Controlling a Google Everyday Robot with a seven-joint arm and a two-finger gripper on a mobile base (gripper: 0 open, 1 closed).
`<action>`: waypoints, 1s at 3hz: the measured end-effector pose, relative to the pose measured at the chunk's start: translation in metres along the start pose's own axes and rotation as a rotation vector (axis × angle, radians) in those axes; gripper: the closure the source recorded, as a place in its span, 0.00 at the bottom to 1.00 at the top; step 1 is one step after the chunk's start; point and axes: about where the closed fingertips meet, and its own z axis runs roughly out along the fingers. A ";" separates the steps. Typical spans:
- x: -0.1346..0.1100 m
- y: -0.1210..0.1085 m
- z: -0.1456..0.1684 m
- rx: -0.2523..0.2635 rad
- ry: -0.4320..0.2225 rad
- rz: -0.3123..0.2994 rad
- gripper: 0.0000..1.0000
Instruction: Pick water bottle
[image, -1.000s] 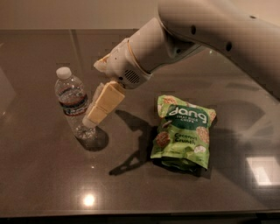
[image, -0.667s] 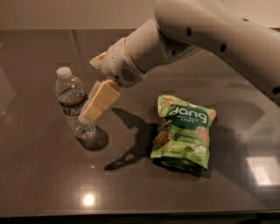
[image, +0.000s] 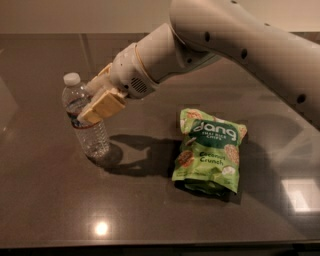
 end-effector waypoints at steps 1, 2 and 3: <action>-0.005 0.004 0.002 -0.027 -0.018 0.002 0.63; -0.011 0.003 -0.008 -0.032 -0.033 0.003 0.85; -0.021 -0.012 -0.030 -0.019 -0.033 0.009 1.00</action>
Offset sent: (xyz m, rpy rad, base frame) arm 0.0016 -0.0117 0.0287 0.0522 0.0299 0.0235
